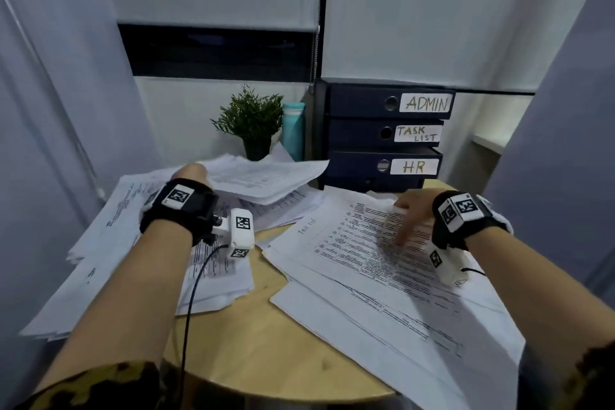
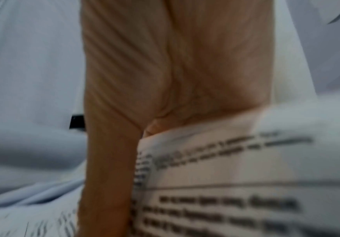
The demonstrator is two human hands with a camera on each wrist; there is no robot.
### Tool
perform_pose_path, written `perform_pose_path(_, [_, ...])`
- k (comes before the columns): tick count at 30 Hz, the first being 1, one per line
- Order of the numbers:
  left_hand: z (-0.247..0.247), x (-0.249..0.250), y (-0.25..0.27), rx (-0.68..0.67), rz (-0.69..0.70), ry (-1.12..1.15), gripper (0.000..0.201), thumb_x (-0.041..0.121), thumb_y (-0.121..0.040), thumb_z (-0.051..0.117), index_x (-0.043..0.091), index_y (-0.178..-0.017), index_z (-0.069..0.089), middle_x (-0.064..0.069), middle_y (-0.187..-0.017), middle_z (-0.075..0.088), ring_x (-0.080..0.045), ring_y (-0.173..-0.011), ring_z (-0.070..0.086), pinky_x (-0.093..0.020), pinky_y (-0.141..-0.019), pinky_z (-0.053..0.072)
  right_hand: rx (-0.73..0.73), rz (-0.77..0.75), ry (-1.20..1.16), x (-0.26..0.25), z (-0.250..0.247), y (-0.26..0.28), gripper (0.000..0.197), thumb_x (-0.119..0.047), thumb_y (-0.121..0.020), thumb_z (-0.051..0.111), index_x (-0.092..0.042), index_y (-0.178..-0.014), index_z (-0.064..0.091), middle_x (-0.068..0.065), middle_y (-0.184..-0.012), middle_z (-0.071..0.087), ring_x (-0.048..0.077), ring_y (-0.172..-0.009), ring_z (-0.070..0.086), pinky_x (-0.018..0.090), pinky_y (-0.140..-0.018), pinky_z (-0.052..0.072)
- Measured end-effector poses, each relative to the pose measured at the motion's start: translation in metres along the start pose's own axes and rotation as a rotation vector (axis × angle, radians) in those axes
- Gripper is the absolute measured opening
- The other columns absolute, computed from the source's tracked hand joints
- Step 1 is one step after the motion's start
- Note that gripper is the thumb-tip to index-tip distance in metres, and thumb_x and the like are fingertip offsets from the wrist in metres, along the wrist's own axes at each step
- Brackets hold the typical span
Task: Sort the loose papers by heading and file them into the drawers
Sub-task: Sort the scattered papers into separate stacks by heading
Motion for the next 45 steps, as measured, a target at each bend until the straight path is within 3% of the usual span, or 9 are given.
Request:
perform_pose_path(7, [-0.013,0.006,0.029,-0.026,0.043,-0.495,0.012,-0.001,-0.091,0.051,0.000,-0.088,0.062,-0.021,-0.099,0.058,-0.024,-0.083,0.044,-0.024,-0.070,0.037,0.449,-0.032,-0.469,0.046,-0.042,0.021,0.028,-0.026,-0.086,0.071,-0.019,-0.113,0.065,0.003,-0.099,0.064,0.023,-0.093,0.059,0.031,-0.084,0.044])
perform_pose_path(10, [-0.013,-0.002,0.035,-0.061,-0.054,-0.415,0.047,0.006,-0.092,0.052,-0.005,-0.137,0.045,-0.022,-0.140,0.047,-0.031,-0.113,0.052,-0.021,-0.072,0.041,0.738,-0.148,-0.925,0.062,-0.069,0.046,0.021,-0.024,-0.087,0.070,-0.013,-0.103,0.064,0.002,-0.080,0.063,0.017,-0.070,0.060,0.027,-0.061,0.047])
perform_pose_path(12, [-0.013,-0.001,0.031,-0.002,-0.155,-0.399,0.087,0.027,-0.080,0.065,-0.004,-0.148,0.020,-0.023,-0.149,0.032,-0.037,-0.136,0.035,-0.032,-0.102,0.037,0.848,-0.218,-1.184,0.068,-0.082,0.059,0.027,-0.028,-0.085,0.072,-0.011,-0.106,0.066,0.000,-0.081,0.069,0.016,-0.070,0.066,0.027,-0.060,0.051])
perform_pose_path(15, [0.001,0.046,0.073,-0.040,-0.003,-0.053,0.121,0.064,-0.073,0.068,0.001,-0.150,0.000,-0.022,-0.157,0.009,-0.036,-0.145,0.012,-0.049,-0.117,0.016,0.828,-0.314,-1.333,0.056,-0.098,0.066,0.024,-0.027,-0.083,0.073,-0.014,-0.103,0.067,0.000,-0.091,0.074,0.009,-0.080,0.072,0.025,-0.069,0.056])
perform_pose_path(20, [0.061,0.123,0.163,-0.649,0.407,0.350,0.098,0.078,-0.066,0.058,0.013,-0.138,0.046,-0.003,-0.130,0.060,-0.020,-0.120,0.056,-0.045,-0.103,0.041,0.667,-0.439,-1.338,0.009,-0.101,0.062,0.023,-0.031,-0.081,0.067,-0.011,-0.093,0.066,0.001,-0.082,0.074,0.015,-0.075,0.070,0.031,-0.074,0.058])
perform_pose_path(30, [0.044,0.115,0.161,-0.347,0.394,0.541,0.057,0.028,-0.091,0.060,0.003,-0.137,0.040,-0.006,-0.134,0.053,-0.022,-0.127,0.047,-0.034,-0.106,0.036,0.803,-0.348,-1.708,0.057,-0.056,0.045,0.089,-0.061,-0.052,0.085,-0.014,-0.123,0.060,0.000,-0.113,0.071,0.030,-0.116,0.062,0.052,-0.104,0.043])
perform_pose_path(36, [0.049,0.130,0.174,-0.393,0.397,0.598,0.068,0.042,-0.082,0.068,0.007,-0.136,0.044,0.006,-0.121,0.058,-0.015,-0.125,0.047,-0.034,-0.110,0.029,0.614,-0.432,-1.626,0.020,-0.056,0.040,0.050,-0.033,-0.084,0.068,0.001,-0.120,0.060,0.020,-0.112,0.069,0.033,-0.103,0.067,0.037,-0.082,0.058])
perform_pose_path(41, [0.051,0.158,0.209,-0.452,0.567,0.573,0.087,0.081,-0.068,0.045,0.031,-0.140,0.041,-0.001,-0.150,0.038,-0.013,-0.134,0.038,-0.043,-0.114,0.024,0.702,-0.520,-1.446,-0.026,-0.081,0.050,0.029,-0.020,-0.097,0.055,-0.020,-0.125,0.059,0.005,-0.111,0.071,0.022,-0.102,0.068,0.033,-0.079,0.057])
perform_pose_path(45, [0.047,0.168,0.221,-0.394,0.800,0.573,0.112,0.074,-0.043,0.073,0.013,-0.132,0.046,0.000,-0.114,0.066,-0.010,-0.096,0.069,-0.024,-0.076,0.055,0.673,-0.557,-1.271,-0.052,-0.096,0.071,0.023,-0.024,-0.087,0.069,-0.018,-0.109,0.063,0.003,-0.095,0.074,0.016,-0.082,0.072,0.030,-0.069,0.059])
Point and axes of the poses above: each hand's wrist, its own y-axis away from the middle knuckle, its own z-axis out of the palm, x = y × z, the point moved 7 cm from there along -y, towards the middle knuckle
